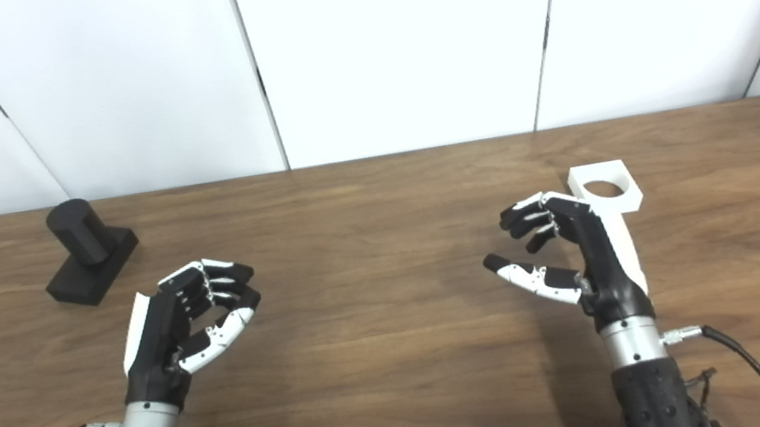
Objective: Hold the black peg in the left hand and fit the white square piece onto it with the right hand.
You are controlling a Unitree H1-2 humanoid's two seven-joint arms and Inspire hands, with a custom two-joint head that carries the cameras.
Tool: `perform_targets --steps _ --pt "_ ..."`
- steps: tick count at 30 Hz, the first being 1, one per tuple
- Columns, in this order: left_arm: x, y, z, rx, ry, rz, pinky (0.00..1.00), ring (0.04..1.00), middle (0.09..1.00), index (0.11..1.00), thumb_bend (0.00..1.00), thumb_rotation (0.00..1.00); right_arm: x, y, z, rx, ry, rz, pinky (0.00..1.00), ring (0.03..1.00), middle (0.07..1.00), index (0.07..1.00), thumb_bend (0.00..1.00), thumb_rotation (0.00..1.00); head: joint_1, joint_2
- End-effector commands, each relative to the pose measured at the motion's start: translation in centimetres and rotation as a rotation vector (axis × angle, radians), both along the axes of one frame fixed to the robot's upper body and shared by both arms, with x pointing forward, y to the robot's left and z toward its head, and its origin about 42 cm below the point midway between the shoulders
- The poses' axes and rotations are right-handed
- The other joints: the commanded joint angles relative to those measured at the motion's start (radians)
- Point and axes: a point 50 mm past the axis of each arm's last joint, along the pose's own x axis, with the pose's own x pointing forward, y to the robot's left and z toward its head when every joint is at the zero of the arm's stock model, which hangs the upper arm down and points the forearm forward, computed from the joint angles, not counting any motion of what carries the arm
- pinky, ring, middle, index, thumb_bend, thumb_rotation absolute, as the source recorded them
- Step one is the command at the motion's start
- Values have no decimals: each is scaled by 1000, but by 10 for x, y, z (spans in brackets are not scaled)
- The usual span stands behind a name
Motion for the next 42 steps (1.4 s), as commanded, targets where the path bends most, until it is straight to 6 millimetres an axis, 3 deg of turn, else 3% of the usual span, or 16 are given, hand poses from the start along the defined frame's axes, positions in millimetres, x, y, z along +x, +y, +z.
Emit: perform_targets --steps 1,8,16,22,42 --pt "6 0 14 -2 -78 -14 450 562 629 499 496 79 4 1 15 1 -92 18 418 552 614 493 500 120 -1 0" --pt "5 -5 14 1 -72 -17 452 562 636 499 495 76 3 -3 15 -2 -91 15 415 553 613 492 500 119 84 -18" --pt "3 -27 9 -27 -70 -32 449 542 621 499 496 74 -1 -18 13 2 -97 19 411 555 614 491 499 115 257 -82" --pt "4 -41 6 -24 -77 -37 456 543 618 499 494 73 -4 -25 16 29 -67 8 409 547 614 491 499 114 360 -108" --pt "5 -49 8 -19 -97 -32 449 540 614 498 494 72 -10 -17 35 54 -53 -1 392 541 614 488 495 111 376 -117"
